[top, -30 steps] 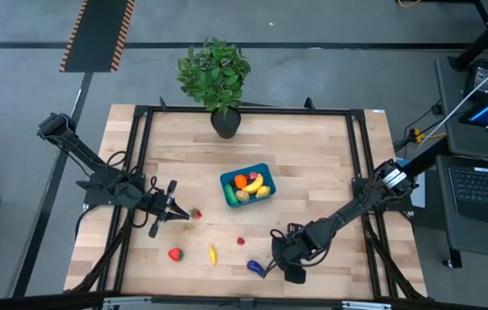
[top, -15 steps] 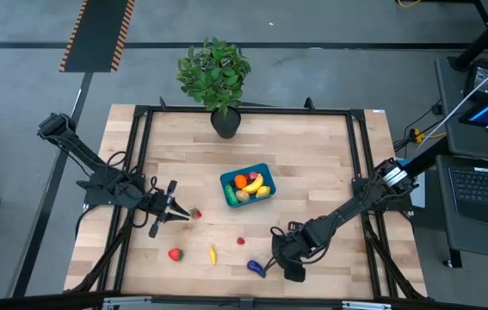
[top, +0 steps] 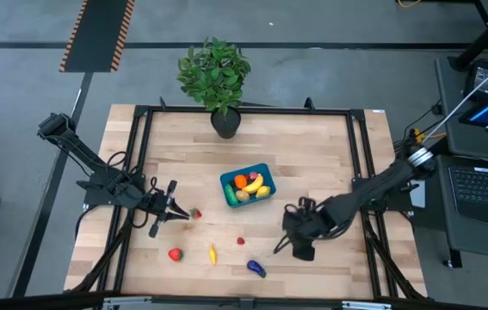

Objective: Pick and placing Produce into tupperware
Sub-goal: Put the green pear into the blue bin

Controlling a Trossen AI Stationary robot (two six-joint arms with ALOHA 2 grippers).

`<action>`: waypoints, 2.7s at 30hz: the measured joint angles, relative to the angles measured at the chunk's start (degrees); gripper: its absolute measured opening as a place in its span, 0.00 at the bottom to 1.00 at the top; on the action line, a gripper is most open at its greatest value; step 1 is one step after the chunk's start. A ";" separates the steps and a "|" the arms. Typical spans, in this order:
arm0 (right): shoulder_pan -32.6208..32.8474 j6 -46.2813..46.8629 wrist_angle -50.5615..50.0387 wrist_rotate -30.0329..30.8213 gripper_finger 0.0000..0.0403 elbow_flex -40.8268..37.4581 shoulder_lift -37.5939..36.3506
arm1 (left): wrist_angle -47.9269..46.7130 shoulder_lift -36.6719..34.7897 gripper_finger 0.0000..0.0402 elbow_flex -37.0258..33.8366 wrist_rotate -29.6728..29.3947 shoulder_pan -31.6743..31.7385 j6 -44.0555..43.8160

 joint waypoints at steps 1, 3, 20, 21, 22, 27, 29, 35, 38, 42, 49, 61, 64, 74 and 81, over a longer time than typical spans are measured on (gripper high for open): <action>0.00 -0.05 -1.19 1.47 0.54 0.03 -1.56 | -0.02 0.00 0.04 0.00 0.00 0.00 0.00; 0.00 -0.25 -3.93 4.72 0.54 0.03 -5.11 | 0.00 0.00 0.03 0.00 0.00 0.00 -0.01; -0.04 -3.03 7.12 21.20 0.54 -24.34 -34.97 | 0.42 0.00 0.04 0.00 0.00 0.01 -0.42; -0.04 -3.06 8.81 21.69 0.54 -26.36 -36.83 | 0.42 0.00 0.05 0.00 0.00 0.00 -0.43; -0.04 -3.11 10.22 22.30 0.54 -28.32 -38.79 | 0.42 0.00 0.06 0.00 0.00 0.00 -0.44; -0.04 -7.25 17.18 24.04 0.54 -35.34 -47.75 | 0.44 0.00 0.08 0.00 -0.01 0.07 -0.52; -0.04 -9.80 19.05 24.16 0.54 -37.22 -51.42 | 0.44 0.00 0.09 0.00 -0.02 0.07 -0.55; -1.59 -18.52 28.82 25.57 0.54 -42.89 -60.96 | 0.44 0.00 0.12 0.00 -0.69 0.07 -0.46; -3.19 -22.70 35.48 25.69 0.54 -46.49 -63.64 | 0.43 0.00 0.13 0.00 -1.90 0.07 -0.44; -5.33 -23.92 38.61 28.14 0.54 -49.48 -64.55 | 0.42 0.00 0.15 0.00 -2.64 0.07 -0.39; -8.28 -23.04 39.09 28.96 0.54 -50.89 -64.23 | 0.06 0.00 0.17 0.02 -2.67 0.07 -0.37; -8.92 -28.67 40.50 20.72 0.54 -50.92 -64.23 | 0.40 0.00 0.20 0.02 -8.51 0.90 3.58; -10.05 -28.76 41.08 19.07 0.54 -50.92 -64.16 | 0.42 0.00 0.19 0.02 -9.61 3.37 4.67; -18.32 -33.14 46.95 7.19 0.54 -50.87 -61.97 | 1.17 0.02 0.11 0.02 -2.00 14.63 4.29; -23.97 -34.42 49.42 -0.39 0.54 -50.83 -57.32 | 4.40 0.04 0.04 0.04 11.66 21.01 6.10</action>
